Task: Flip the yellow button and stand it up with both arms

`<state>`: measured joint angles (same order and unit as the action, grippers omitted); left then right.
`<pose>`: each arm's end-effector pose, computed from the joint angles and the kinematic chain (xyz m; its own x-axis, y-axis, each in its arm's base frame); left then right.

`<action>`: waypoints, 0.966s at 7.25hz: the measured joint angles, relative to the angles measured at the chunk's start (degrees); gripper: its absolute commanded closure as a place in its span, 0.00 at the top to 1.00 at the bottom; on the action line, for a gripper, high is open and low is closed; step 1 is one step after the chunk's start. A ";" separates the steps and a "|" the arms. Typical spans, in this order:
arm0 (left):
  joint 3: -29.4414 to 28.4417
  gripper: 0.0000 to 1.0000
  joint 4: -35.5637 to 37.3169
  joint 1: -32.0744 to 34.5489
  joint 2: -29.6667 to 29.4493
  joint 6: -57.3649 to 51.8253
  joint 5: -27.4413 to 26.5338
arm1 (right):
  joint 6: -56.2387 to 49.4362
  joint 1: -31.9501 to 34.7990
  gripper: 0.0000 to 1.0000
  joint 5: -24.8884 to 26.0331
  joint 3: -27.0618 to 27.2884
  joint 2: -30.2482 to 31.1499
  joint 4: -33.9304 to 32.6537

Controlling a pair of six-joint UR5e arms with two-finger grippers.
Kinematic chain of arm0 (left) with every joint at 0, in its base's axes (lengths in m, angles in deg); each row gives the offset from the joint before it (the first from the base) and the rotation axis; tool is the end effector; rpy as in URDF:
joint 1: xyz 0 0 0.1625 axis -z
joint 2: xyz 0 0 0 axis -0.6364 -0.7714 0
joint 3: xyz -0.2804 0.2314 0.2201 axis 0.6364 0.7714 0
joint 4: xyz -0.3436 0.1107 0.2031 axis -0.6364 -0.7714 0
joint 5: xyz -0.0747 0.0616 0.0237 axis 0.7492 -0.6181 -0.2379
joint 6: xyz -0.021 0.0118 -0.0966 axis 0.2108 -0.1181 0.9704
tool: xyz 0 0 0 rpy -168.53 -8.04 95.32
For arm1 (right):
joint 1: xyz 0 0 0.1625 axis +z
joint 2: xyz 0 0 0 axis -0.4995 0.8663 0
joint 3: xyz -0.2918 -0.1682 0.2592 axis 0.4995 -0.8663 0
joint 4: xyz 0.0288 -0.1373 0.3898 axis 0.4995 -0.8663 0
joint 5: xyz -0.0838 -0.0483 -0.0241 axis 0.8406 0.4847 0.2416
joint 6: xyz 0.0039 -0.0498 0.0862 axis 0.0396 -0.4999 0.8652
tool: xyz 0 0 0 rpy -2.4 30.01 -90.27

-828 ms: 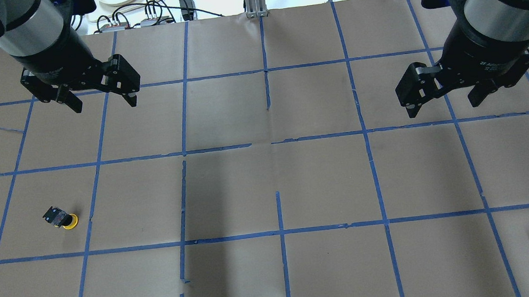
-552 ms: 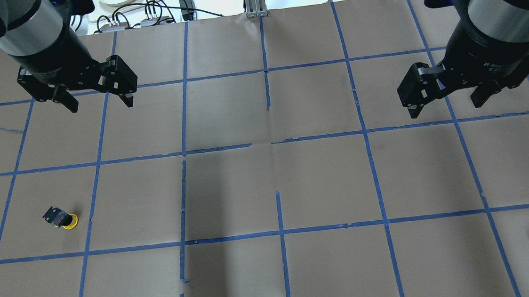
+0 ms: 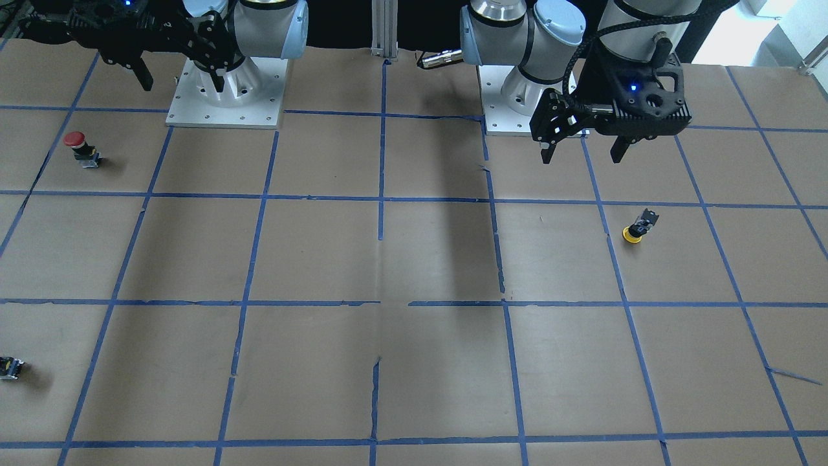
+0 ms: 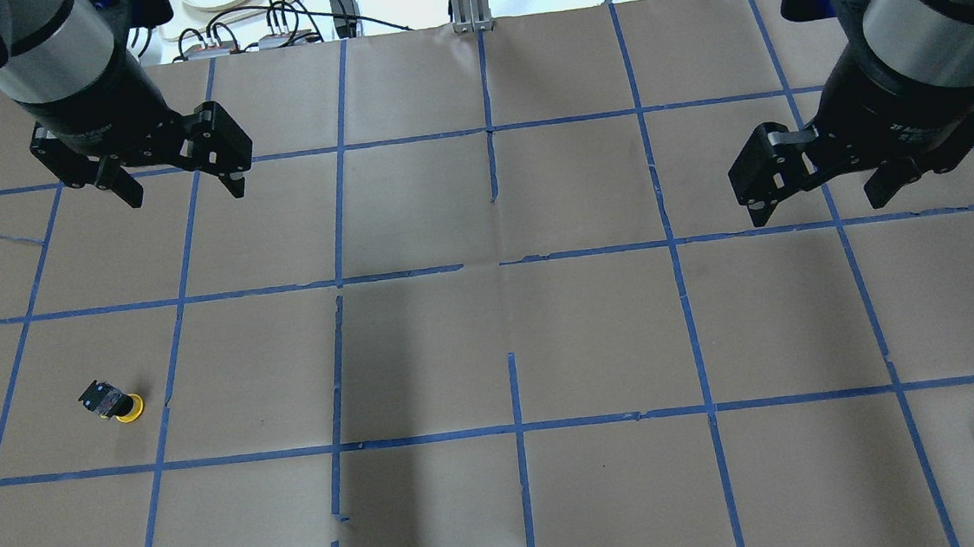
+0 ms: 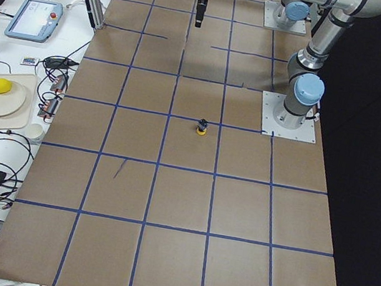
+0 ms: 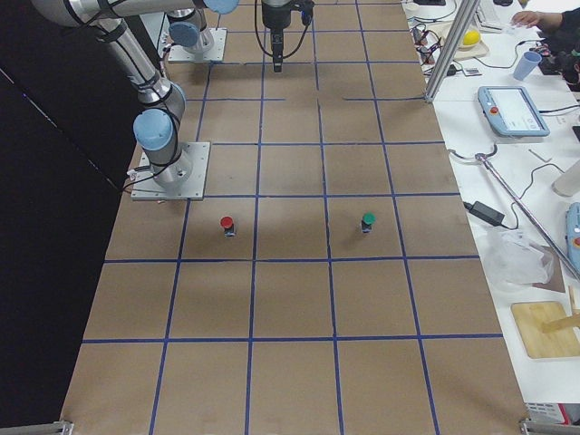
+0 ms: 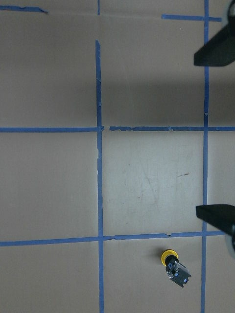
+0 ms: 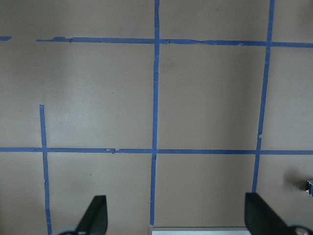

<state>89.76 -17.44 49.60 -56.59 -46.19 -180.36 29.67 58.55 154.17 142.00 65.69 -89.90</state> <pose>-0.1210 -0.4812 0.5089 -0.9987 -0.0028 -0.0500 -0.0007 0.9991 -0.0420 0.1212 -0.3938 0.5257 -0.9993 -0.0316 0.0187 -0.0315 0.9995 0.0079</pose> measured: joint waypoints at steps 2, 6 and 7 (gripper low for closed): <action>0.09 1.00 0.18 -0.78 -0.15 -0.04 0.06 | -0.36 -0.02 1.00 0.01 0.01 0.49 1.20; 5.34 1.00 1.93 -10.43 -1.13 -10.22 0.21 | -0.66 -0.05 1.00 0.08 1.25 1.79 2.19; 7.73 1.00 3.69 -13.55 -1.24 -15.51 0.18 | -0.66 -0.05 1.00 0.07 2.10 2.18 1.99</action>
<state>97.48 -13.75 36.05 -57.83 -61.70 -180.18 29.00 58.50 154.25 144.10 67.87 -87.91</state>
